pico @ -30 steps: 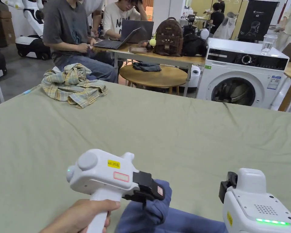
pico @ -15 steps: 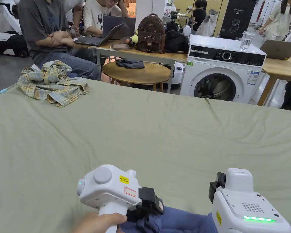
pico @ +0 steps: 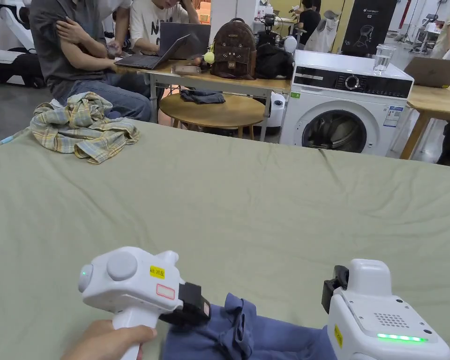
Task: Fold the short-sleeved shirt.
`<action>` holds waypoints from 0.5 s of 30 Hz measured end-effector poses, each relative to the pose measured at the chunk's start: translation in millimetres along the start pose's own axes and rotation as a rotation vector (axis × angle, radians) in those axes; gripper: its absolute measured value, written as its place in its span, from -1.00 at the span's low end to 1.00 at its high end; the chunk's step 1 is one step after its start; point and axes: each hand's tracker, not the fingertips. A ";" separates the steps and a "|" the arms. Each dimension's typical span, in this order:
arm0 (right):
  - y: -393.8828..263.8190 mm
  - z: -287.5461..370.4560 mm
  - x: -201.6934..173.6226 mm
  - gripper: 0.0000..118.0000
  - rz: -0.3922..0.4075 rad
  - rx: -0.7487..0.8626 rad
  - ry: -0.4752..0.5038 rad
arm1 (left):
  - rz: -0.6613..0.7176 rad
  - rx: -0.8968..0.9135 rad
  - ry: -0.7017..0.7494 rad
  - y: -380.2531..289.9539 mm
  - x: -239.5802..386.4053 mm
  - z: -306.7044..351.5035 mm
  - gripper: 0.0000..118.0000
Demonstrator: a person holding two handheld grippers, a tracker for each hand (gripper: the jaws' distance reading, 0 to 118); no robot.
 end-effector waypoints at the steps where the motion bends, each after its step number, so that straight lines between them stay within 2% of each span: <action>1: -0.5 -0.1 0.1 -1.00 0.002 -0.002 -0.001 | -0.009 -0.032 -0.014 -3.0 1.1 -10.7 -0.76; 5: -2.3 1.3 1.1 -1.00 0.001 -0.006 -0.003 | -0.046 -0.041 -0.054 -10.4 14.6 -27.5 -0.78; 8: -3.9 3.0 3.1 -1.00 0.000 -0.008 -0.004 | -0.035 -0.019 -0.185 -11.8 23.6 -27.0 -0.78; 11: -4.9 3.7 5.0 -1.00 0.003 -0.011 -0.005 | -0.097 -0.031 -0.175 -14.1 36.8 -34.0 -0.78; 15: -5.4 4.6 7.9 -1.00 0.002 -0.016 -0.009 | -0.105 -0.056 -0.170 -18.1 45.9 -46.2 -0.78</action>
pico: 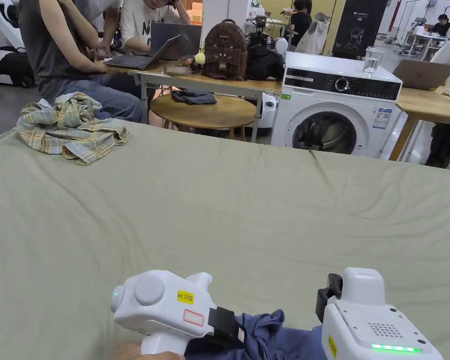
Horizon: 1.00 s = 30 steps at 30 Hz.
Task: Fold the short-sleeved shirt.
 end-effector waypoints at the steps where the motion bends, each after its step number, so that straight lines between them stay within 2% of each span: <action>1: -0.2 0.5 1.3 -1.00 -0.003 -0.001 0.000 | -0.014 -0.001 0.016 -1.3 3.8 -1.9 -0.78; 9: -1.8 3.7 5.1 -1.00 -0.008 -0.005 -0.005 | -0.079 0.015 -0.032 -2.4 21.1 -13.0 -0.78; 15: -4.8 2.3 6.6 -1.00 -0.029 -0.018 -0.004 | -0.041 -0.030 -0.047 -5.4 5.2 -51.2 -0.79; 19: -6.9 3.1 5.6 -1.00 -0.033 -0.027 -0.003 | -0.003 -0.015 -0.076 -7.9 -1.8 -52.9 -0.83; 24: -4.4 5.7 5.8 -1.00 -0.031 -0.020 -0.002 | -0.003 -0.067 -0.092 1.7 2.4 -25.0 -0.82; 27: -0.3 7.4 5.6 -1.00 -0.022 -0.007 -0.002 | -0.052 -0.067 -0.062 4.5 -1.4 9.7 -0.82; 28: 0.9 7.8 5.3 -1.00 -0.020 -0.001 -0.002 | -0.059 -0.047 -0.047 5.8 -4.8 23.5 -0.79; 30: 2.9 7.8 4.1 -1.00 -0.016 0.011 0.001 | -0.046 -0.004 -0.050 7.2 -14.8 48.3 -0.58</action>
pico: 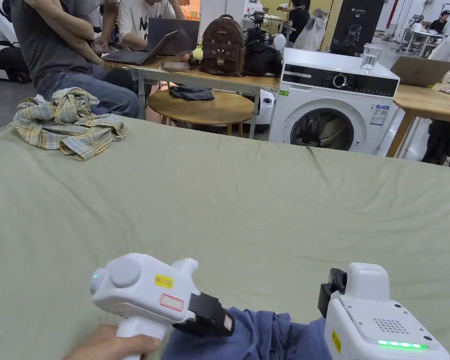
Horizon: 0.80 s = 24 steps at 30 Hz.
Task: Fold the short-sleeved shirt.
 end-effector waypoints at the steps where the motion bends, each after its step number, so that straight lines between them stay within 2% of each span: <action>1: 0.7 -0.4 -1.7 -1.00 0.003 0.005 -0.003 | 0.022 0.032 -0.001 -0.3 -5.4 12.2 -0.46; 4: 2.1 -2.1 -4.0 -1.00 -0.005 0.014 0.005 | 0.047 0.092 0.021 -0.8 -27.3 38.5 -0.38; 8: 1.3 -5.6 -9.0 -1.00 -0.004 0.005 0.014 | 0.077 0.124 0.027 -7.7 -55.7 51.5 -0.06; 10: 0.4 -6.3 -10.5 -1.00 -0.002 -0.001 0.018 | 0.095 0.104 0.015 -13.4 -67.4 48.5 0.01; 16: -0.5 -5.7 -12.4 -1.00 -0.007 -0.006 0.023 | 0.114 0.110 0.005 -31.1 -93.7 27.2 0.02; 21: -1.4 -4.3 -14.0 -1.00 -0.001 -0.009 0.022 | 0.116 0.105 -0.202 -40.2 -102.7 -2.3 0.02; 24: -2.5 -5.0 -14.0 -1.00 0.003 -0.013 0.019 | 0.028 0.126 -0.153 -38.7 -89.3 -16.9 0.02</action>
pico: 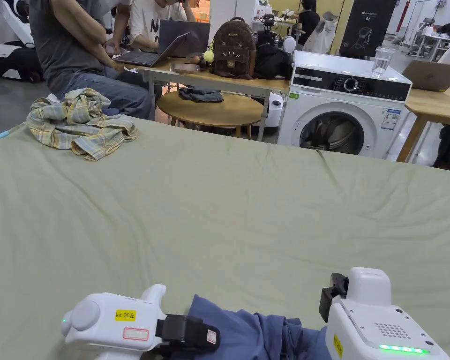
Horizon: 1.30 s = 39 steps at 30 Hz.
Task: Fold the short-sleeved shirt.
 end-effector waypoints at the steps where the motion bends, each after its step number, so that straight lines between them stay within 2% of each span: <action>1: -0.1 -0.5 -0.1 -1.00 0.000 -0.004 -0.001 | -0.024 0.000 0.013 2.5 2.6 -3.9 0.02; 3: -0.8 -1.2 0.8 -1.00 -0.011 -0.011 0.002 | -0.015 0.008 0.018 4.2 3.7 -8.7 -0.01; 4: -1.3 -1.5 1.1 -1.00 -0.015 -0.015 0.001 | -0.001 0.007 0.011 6.5 2.0 -9.5 -0.21; 5: -2.1 -2.5 1.3 -1.00 -0.016 -0.017 0.001 | 0.008 0.000 0.012 8.8 0.6 -9.3 -0.67; 6: -2.6 -3.0 1.4 -1.00 -0.016 -0.020 0.000 | 0.035 0.009 0.039 10.6 -4.9 -7.5 -0.81; 8: -3.1 -2.9 1.9 -1.00 -0.019 -0.021 0.001 | 0.086 0.024 0.099 11.3 -17.6 -3.2 -0.83; 10: -2.3 -1.8 1.4 -1.00 -0.019 -0.024 -0.002 | 0.166 0.041 -0.034 4.9 -28.1 1.4 -0.84; 12: -2.1 -1.0 2.1 -1.00 -0.022 -0.023 0.000 | 0.157 0.042 -0.017 2.1 -30.1 7.0 -0.87; 16: -0.3 0.5 3.1 -1.00 -0.020 -0.022 0.002 | 0.184 0.059 -0.078 -3.8 -23.1 24.1 -0.88; 20: 1.1 1.0 4.9 -1.00 -0.014 -0.022 0.005 | 0.180 0.100 -0.089 2.4 -15.4 63.9 -0.88; 22: 1.3 0.8 5.0 -1.00 -0.013 -0.023 0.005 | 0.150 0.110 -0.050 6.9 -1.7 91.9 -0.88; 25: 2.9 -0.2 4.8 -1.00 -0.014 -0.026 0.012 | 0.093 0.078 0.110 15.6 19.3 124.9 -0.88; 28: 3.5 -0.9 2.5 -1.00 -0.010 -0.023 0.019 | 0.068 0.073 0.195 26.5 38.6 138.5 -0.88; 31: 4.1 -0.9 0.4 -1.00 -0.017 -0.023 0.024 | 0.042 0.069 0.225 29.9 75.6 134.4 -0.88; 39: 2.5 1.3 5.5 -1.00 -0.030 -0.022 0.022 | 0.012 0.019 0.183 44.7 157.4 79.5 -0.88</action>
